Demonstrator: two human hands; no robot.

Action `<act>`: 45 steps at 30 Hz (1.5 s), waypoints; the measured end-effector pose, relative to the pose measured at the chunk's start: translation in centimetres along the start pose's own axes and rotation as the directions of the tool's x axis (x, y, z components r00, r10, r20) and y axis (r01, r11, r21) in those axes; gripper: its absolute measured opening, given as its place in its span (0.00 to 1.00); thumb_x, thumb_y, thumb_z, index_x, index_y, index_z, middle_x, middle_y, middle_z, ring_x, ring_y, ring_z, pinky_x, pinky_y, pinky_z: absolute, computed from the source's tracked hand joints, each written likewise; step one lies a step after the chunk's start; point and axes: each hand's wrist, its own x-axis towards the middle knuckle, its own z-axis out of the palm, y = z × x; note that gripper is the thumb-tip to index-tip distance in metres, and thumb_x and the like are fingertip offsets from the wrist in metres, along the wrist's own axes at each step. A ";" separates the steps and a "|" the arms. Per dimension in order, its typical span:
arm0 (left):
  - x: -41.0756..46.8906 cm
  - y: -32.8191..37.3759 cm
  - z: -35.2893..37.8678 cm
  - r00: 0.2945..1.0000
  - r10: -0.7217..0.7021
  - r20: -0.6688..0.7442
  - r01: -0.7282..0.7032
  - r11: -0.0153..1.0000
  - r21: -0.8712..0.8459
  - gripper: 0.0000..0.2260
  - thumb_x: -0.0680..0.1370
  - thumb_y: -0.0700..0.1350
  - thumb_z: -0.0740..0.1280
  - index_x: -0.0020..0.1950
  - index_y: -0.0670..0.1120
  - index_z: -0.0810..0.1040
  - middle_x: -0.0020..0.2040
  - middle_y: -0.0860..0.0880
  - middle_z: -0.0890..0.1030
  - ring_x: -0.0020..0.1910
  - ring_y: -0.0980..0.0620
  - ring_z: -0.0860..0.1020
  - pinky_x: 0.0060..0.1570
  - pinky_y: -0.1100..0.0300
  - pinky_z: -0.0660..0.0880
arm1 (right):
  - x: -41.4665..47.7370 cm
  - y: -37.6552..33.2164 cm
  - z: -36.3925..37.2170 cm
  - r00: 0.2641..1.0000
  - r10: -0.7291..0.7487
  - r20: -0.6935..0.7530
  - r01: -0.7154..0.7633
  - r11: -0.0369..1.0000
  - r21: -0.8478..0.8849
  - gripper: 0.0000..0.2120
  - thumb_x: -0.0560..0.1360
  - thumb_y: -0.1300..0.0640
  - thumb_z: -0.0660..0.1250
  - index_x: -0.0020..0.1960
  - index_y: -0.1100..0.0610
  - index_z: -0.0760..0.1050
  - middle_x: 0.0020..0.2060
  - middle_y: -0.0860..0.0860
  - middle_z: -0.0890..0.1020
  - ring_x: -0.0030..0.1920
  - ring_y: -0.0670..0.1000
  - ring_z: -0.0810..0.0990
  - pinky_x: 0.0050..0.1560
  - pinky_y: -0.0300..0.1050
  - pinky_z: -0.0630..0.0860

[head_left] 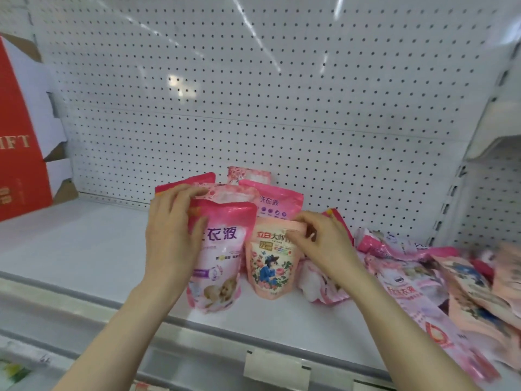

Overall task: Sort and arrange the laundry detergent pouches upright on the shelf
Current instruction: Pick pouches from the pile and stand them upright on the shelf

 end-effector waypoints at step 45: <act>-1.0 8.7 11.5 0.930 0.065 0.361 -0.236 0.861 0.451 0.25 0.81 0.55 0.55 0.73 0.42 0.67 0.73 0.43 0.69 0.73 0.44 0.67 0.73 0.54 0.56 | 13.3 7.1 -2.4 0.932 -0.342 0.120 0.332 0.939 0.090 0.07 0.78 0.53 0.68 0.53 0.51 0.83 0.46 0.46 0.86 0.46 0.48 0.82 0.54 0.49 0.78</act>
